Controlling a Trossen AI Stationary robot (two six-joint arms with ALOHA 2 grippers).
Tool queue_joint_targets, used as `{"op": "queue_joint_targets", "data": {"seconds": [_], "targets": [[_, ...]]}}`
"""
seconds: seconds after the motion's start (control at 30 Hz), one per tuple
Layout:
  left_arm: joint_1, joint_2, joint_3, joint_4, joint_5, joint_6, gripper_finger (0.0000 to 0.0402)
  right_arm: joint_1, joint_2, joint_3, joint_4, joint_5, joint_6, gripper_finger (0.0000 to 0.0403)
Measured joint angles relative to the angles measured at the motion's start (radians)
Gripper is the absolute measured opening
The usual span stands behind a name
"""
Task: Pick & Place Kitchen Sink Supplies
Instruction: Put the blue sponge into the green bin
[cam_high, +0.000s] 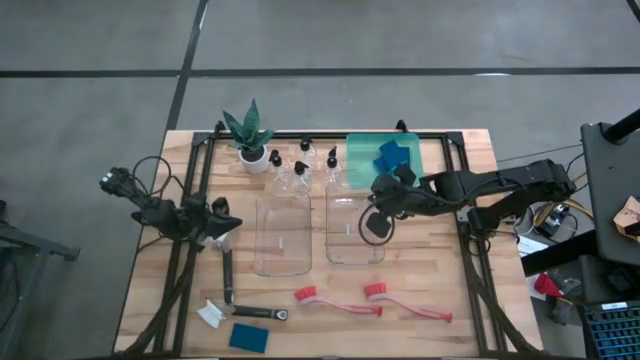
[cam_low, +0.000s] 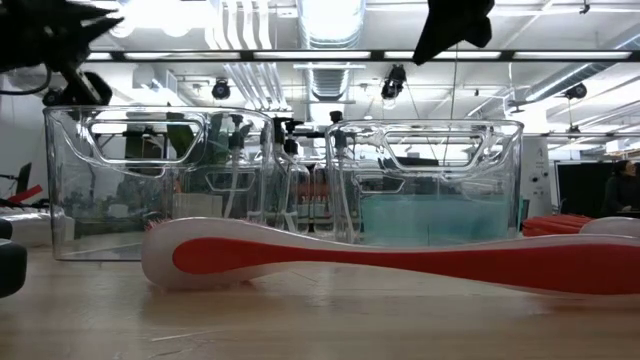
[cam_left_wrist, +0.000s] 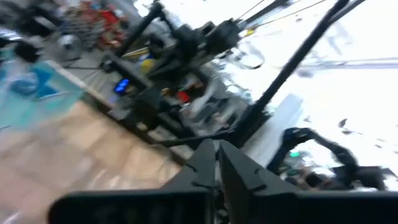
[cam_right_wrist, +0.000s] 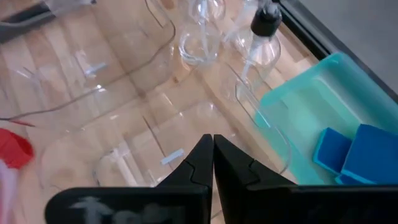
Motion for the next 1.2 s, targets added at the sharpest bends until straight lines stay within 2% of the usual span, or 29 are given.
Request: {"op": "queue_joint_targets", "data": {"seconds": [0.13,0.27,0.4,0.57,0.73,0.9,1.2], "targets": [[0.000,0.035,0.000,0.128,0.064,0.021,0.0094,-0.002,0.000,-0.033,0.010,0.002,0.006,0.0008],[0.000,0.070,0.000,0.180,0.070,0.006,0.0181,-0.002,0.000,-0.059,0.020,0.002,0.006,0.0008],[-0.018,0.131,0.008,0.235,0.124,0.010,0.0223,-0.001,-0.001,-0.076,0.027,0.002,0.006,0.0008],[-0.066,0.276,0.130,0.200,0.123,0.080,0.0226,-0.001,-0.001,-0.097,0.027,0.002,0.014,0.0008],[-0.126,0.497,0.325,-0.050,0.079,0.085,0.0219,-0.001,-0.002,-0.115,0.028,0.002,0.031,0.0008],[-0.178,0.738,0.544,-0.350,0.049,-0.064,0.0214,-0.002,-0.002,-0.120,0.031,0.002,0.031,0.0008],[-0.302,1.114,0.908,-0.727,0.090,-0.291,0.0213,-0.002,-0.004,-0.120,0.033,0.002,0.019,0.0008]]}}
